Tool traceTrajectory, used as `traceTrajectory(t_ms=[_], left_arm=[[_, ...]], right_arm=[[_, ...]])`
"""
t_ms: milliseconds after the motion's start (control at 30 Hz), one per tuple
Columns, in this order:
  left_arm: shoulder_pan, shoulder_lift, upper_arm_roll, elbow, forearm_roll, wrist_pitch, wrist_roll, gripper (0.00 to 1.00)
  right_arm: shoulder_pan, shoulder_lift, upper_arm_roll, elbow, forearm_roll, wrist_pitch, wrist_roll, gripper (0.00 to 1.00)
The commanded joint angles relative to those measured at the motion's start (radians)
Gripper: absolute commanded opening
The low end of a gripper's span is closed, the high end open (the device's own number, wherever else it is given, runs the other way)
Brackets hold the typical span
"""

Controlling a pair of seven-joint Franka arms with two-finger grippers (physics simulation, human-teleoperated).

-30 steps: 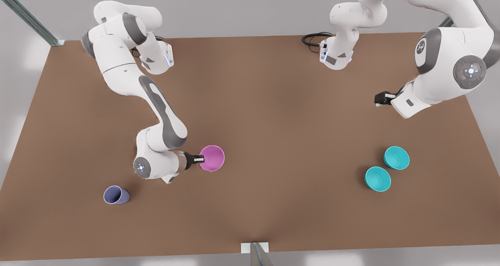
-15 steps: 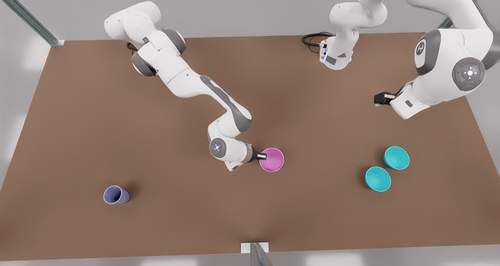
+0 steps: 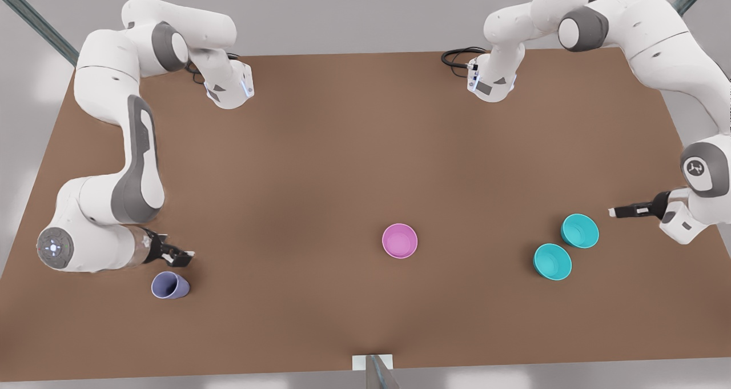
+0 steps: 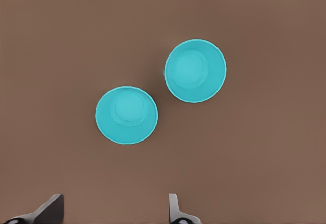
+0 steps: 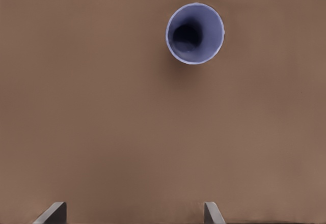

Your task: Stack the blue bowl on the pink bowl

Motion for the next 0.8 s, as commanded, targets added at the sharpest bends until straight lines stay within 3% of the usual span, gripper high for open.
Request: traceTrajectory(t_ms=[0,67,200,267,767], left_arm=[[0.015,0.062,0.000,0.019,-0.058,0.207,0.412,1.00],[0.031,0.101,0.000,0.017,-0.058,0.251,0.416,1.00],[0.045,0.125,0.003,-0.067,-0.055,0.303,0.496,1.00],[0.049,0.125,0.014,-0.153,-0.052,0.377,0.576,1.00],[0.066,0.195,0.028,-0.221,-0.058,0.422,0.574,1.00]], right_arm=[[-0.005,-0.135,-0.013,-0.038,-0.174,-0.302,-0.685,1.00],[-0.001,-0.347,-0.021,-0.155,-0.148,-0.292,-0.683,1.00],[-0.001,-0.516,-0.047,-0.369,-0.113,-0.183,-0.679,1.00],[-0.002,-0.518,-0.047,-0.371,-0.110,-0.181,-0.679,1.00],[-0.008,-0.542,-0.047,-0.422,-0.108,-0.153,-0.679,1.00]])
